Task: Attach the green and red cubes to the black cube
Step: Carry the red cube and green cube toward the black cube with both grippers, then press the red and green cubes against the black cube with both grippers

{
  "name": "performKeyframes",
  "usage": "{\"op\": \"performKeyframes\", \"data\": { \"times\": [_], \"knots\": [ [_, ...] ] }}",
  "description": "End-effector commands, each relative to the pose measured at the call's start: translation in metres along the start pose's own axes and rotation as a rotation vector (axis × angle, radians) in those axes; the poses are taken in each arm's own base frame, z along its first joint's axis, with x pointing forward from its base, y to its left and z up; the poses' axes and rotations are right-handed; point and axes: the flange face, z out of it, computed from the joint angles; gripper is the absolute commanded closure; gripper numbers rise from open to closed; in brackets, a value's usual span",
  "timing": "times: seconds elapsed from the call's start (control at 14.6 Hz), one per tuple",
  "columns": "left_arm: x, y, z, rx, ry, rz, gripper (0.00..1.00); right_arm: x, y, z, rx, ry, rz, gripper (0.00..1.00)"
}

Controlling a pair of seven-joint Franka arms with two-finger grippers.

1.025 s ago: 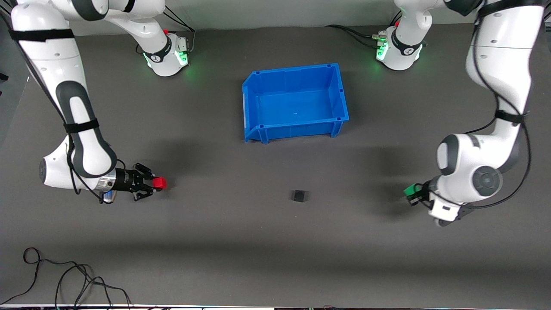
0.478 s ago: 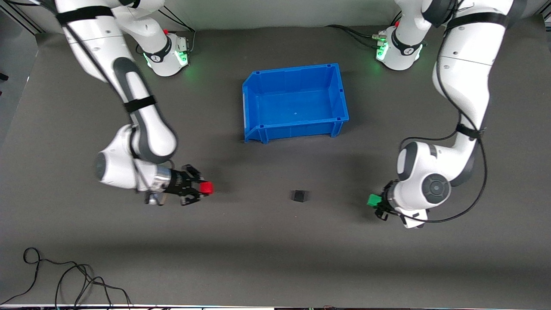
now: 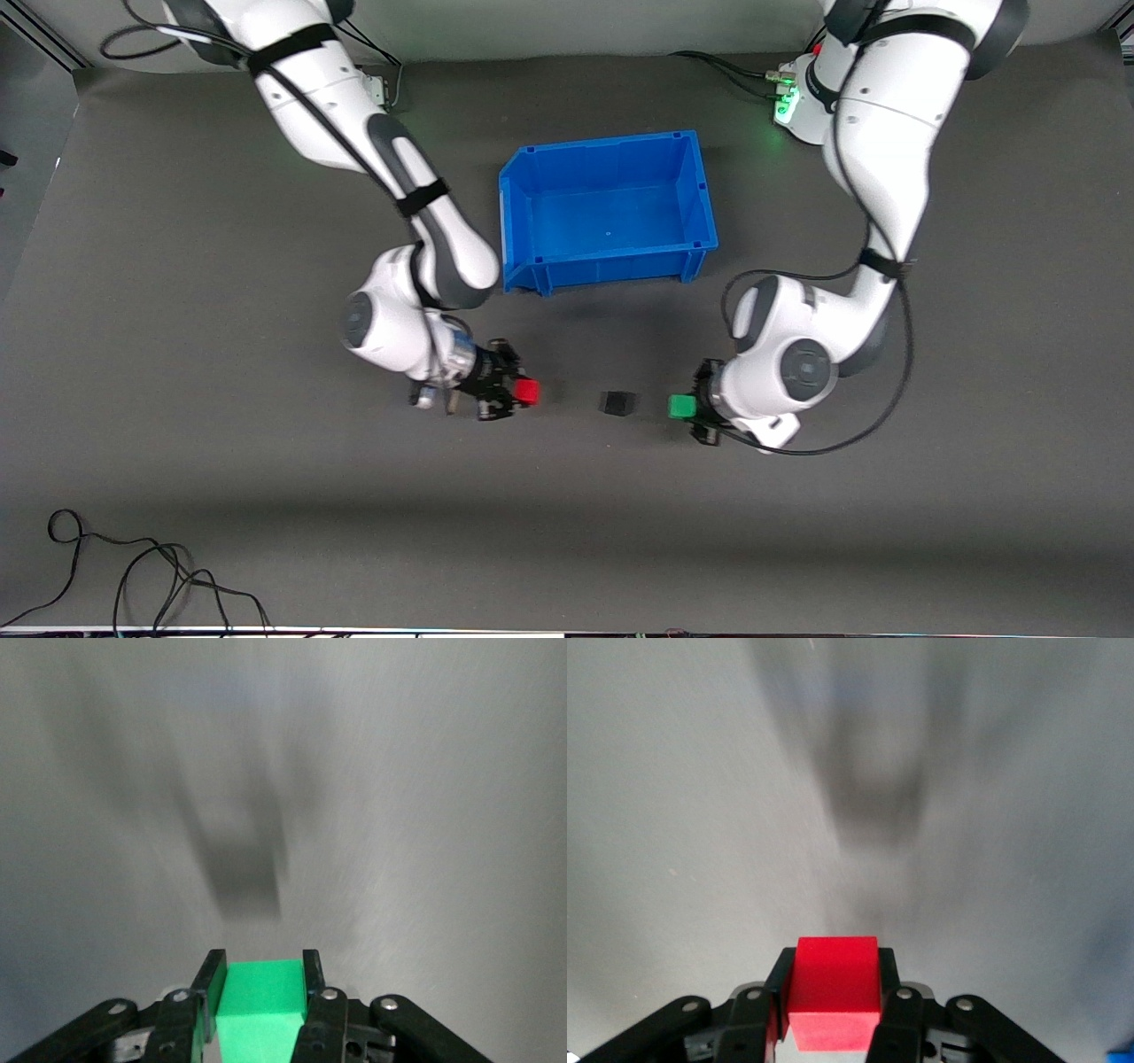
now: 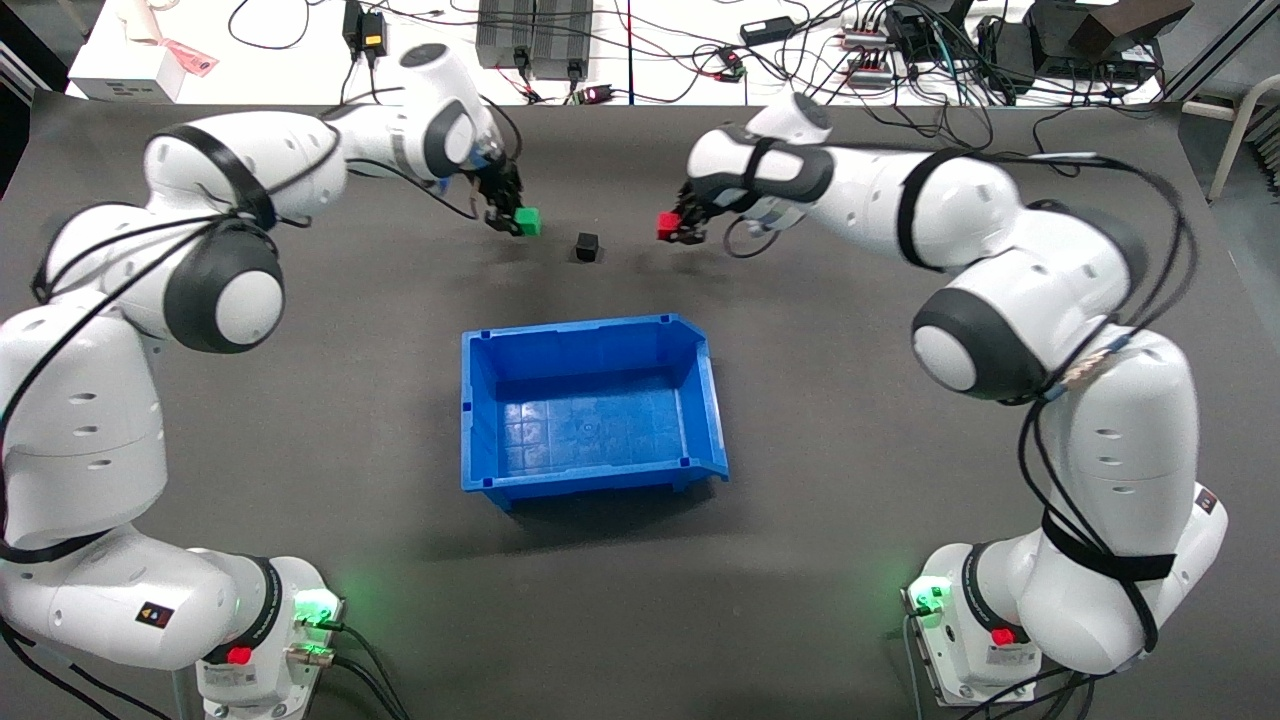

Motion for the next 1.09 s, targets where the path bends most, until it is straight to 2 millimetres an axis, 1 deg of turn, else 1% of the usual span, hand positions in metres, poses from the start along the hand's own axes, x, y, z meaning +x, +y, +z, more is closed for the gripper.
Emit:
{"op": "performKeyframes", "data": {
  "times": [0.0, 0.07, 0.14, 0.2, 0.34, 0.41, 0.48, 0.61, 0.75, 0.89, 1.02],
  "knots": [
    [-0.028, 0.004, 0.038, -0.074, -0.019, 0.009, 1.00, -0.021, 0.005, 0.027, 0.056, -0.011, 0.071, 0.77],
    [-0.029, 0.006, 0.041, -0.107, -0.024, 0.011, 1.00, -0.026, 0.011, 0.034, 0.076, -0.010, 0.088, 0.77],
    [-0.032, 0.005, 0.047, -0.112, -0.023, 0.020, 1.00, -0.024, 0.013, 0.040, 0.096, -0.006, 0.104, 0.77],
    [-0.036, 0.003, 0.048, -0.113, -0.023, 0.029, 1.00, -0.029, 0.017, 0.042, 0.112, -0.011, 0.102, 0.77],
    [-0.038, 0.003, 0.048, -0.117, -0.023, 0.032, 1.00, -0.028, 0.023, 0.050, 0.108, -0.024, 0.135, 0.77],
    [-0.039, 0.003, 0.048, -0.115, -0.023, 0.033, 1.00, -0.033, 0.028, 0.054, 0.107, -0.033, 0.137, 0.77],
    [-0.040, 0.002, 0.049, -0.112, -0.022, 0.035, 1.00, -0.036, 0.028, 0.057, 0.118, -0.042, 0.141, 0.77],
    [-0.041, 0.002, 0.048, -0.111, -0.022, 0.038, 1.00, -0.039, 0.035, 0.067, 0.125, -0.053, 0.153, 0.77],
    [-0.047, -0.002, 0.050, -0.093, -0.017, 0.054, 1.00, -0.043, 0.034, 0.074, 0.130, -0.056, 0.143, 0.77],
    [-0.048, -0.001, 0.043, -0.103, -0.016, 0.061, 1.00, -0.043, 0.032, 0.082, 0.135, -0.047, 0.109, 0.77],
    [-0.051, 0.000, 0.041, -0.106, -0.017, 0.071, 1.00, -0.043, 0.031, 0.085, 0.141, -0.020, 0.054, 0.77]
  ]
}}
